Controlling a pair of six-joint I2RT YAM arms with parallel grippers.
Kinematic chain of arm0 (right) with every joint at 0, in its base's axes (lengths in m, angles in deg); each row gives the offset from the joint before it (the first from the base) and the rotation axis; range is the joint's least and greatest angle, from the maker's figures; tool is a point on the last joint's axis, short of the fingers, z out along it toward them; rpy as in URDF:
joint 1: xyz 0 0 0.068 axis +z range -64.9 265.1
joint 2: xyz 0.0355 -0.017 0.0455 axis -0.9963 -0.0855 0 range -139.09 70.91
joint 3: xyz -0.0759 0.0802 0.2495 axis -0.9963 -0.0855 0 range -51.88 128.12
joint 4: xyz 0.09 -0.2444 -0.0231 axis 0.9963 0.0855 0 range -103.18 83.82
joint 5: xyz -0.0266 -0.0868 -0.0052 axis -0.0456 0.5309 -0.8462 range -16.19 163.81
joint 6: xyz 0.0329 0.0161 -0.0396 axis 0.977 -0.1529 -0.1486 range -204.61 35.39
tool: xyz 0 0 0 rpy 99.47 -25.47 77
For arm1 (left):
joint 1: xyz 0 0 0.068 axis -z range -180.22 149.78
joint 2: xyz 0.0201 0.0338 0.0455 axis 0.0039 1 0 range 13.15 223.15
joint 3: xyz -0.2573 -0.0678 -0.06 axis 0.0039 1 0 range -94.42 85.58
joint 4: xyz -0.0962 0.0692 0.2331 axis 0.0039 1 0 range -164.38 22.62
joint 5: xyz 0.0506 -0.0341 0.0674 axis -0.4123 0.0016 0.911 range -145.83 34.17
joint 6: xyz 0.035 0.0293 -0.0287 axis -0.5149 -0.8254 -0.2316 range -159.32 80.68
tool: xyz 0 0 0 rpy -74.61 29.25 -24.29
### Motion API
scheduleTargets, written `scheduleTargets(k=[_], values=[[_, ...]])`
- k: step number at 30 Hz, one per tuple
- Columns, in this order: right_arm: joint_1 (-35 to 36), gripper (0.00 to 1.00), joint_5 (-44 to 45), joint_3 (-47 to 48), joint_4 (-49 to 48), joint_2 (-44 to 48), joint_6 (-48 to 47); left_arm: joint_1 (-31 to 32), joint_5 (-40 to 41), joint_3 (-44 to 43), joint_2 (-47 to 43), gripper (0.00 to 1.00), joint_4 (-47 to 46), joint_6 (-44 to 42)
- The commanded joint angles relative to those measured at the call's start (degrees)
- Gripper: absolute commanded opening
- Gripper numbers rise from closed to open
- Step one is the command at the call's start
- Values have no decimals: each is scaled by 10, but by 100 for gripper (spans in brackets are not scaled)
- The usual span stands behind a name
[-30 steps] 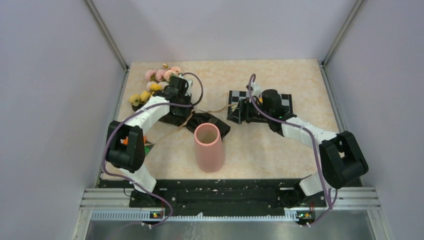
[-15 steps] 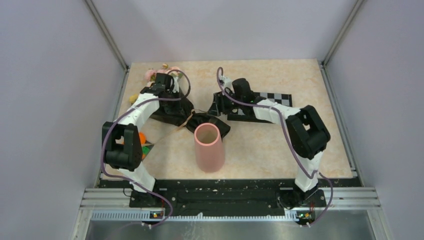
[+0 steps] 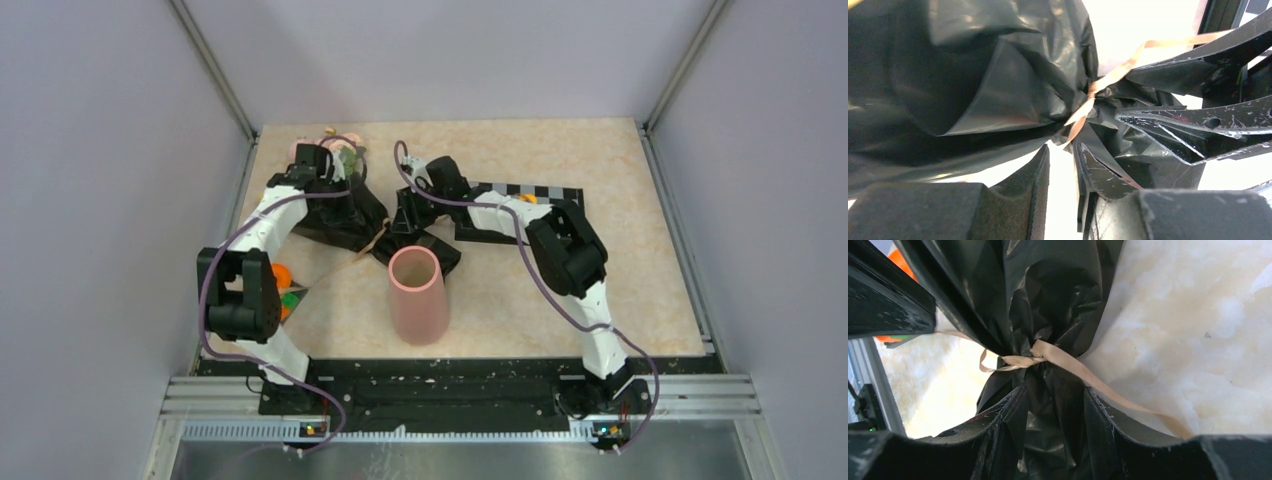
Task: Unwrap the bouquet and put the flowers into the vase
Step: Untie the ribbon from the wrapping paper.
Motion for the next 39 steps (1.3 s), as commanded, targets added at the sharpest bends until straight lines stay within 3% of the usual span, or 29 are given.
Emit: scheduleTargets(k=[1, 11, 14, 18, 22, 31, 39], values=[[12, 46, 13, 52, 8, -28, -18, -39, -36, -15, -30, 29, -16, 25], [29, 46, 57, 69, -15, -46, -39, -54, 34, 11, -114, 49, -37, 26], [30, 46, 60, 69, -14, -45, -49, -62, 20, 39, -158, 57, -65, 61], [31, 46, 63, 58, -15, -29, -58, -112, -25, 126, -224, 61, -143, 137], [34, 46, 61, 59, -10, -14, -67, -131, -12, 215, -273, 67, -207, 192], [43, 49, 58, 63, 8, 7, -83, -148, -48, 268, -245, 77, -258, 223], [43, 51, 48, 77, 12, 19, -80, -160, -57, 294, -210, 78, -297, 234]])
